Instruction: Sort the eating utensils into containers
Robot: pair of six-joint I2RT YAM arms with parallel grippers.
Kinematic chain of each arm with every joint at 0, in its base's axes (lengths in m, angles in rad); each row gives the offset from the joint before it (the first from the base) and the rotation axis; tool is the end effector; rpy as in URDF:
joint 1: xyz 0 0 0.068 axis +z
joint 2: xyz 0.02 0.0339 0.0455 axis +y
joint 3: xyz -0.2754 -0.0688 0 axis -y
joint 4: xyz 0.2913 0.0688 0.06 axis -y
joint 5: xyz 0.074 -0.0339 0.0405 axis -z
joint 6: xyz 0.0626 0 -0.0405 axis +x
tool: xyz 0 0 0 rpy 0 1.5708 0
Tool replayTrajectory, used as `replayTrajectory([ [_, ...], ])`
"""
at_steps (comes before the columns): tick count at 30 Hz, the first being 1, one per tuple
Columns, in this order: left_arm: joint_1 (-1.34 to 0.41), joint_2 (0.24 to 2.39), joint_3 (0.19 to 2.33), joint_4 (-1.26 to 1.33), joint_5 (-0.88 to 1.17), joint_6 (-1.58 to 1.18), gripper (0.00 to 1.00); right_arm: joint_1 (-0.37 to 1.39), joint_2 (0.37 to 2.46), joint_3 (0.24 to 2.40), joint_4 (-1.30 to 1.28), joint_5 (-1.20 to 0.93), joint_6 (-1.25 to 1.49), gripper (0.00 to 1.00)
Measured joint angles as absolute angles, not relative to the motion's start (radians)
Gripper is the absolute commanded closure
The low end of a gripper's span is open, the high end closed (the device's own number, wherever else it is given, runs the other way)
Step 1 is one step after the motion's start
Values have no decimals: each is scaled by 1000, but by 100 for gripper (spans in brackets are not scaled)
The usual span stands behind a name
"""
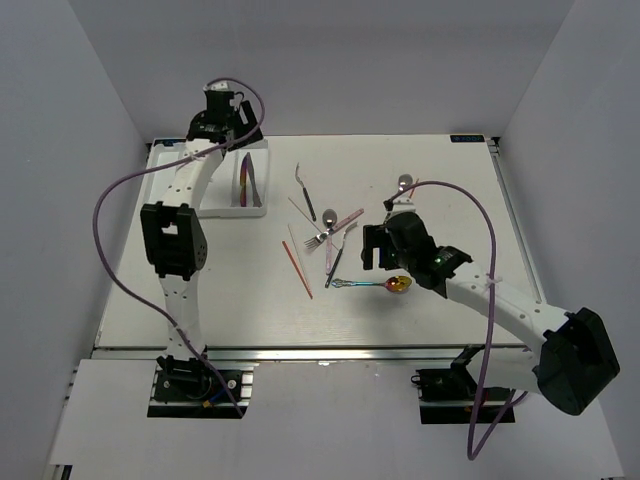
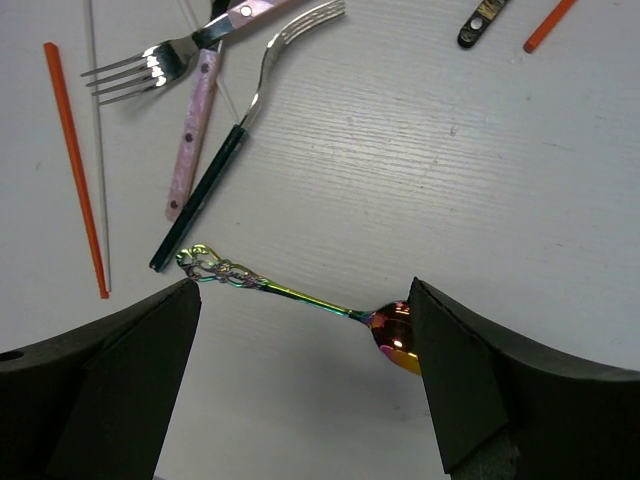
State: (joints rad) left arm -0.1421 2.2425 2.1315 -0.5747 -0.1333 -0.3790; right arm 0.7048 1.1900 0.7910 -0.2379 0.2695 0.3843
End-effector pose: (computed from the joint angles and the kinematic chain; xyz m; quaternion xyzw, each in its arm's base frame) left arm 0.5880 -0.0757 0.2703 -0.1349 0.8920 -0.0519 0.4284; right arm 0.2526 0.1929 0.2314 -0.0815 0.8832 0.1285 0.4437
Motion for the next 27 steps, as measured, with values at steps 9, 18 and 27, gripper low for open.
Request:
replayTrajectory([
  [9, -144, 1584, 1652, -526, -92, -439, 2, 689, 1333, 865, -284, 399, 480, 11],
  [18, -147, 1200, 1010, -501, -181, -392, 2, 688, 1419, 966, -445, 488, 759, 24],
  [27, -155, 1126, 847, -542, -200, -384, 2, 772, 1396, 929, -525, 592, 1110, 25],
])
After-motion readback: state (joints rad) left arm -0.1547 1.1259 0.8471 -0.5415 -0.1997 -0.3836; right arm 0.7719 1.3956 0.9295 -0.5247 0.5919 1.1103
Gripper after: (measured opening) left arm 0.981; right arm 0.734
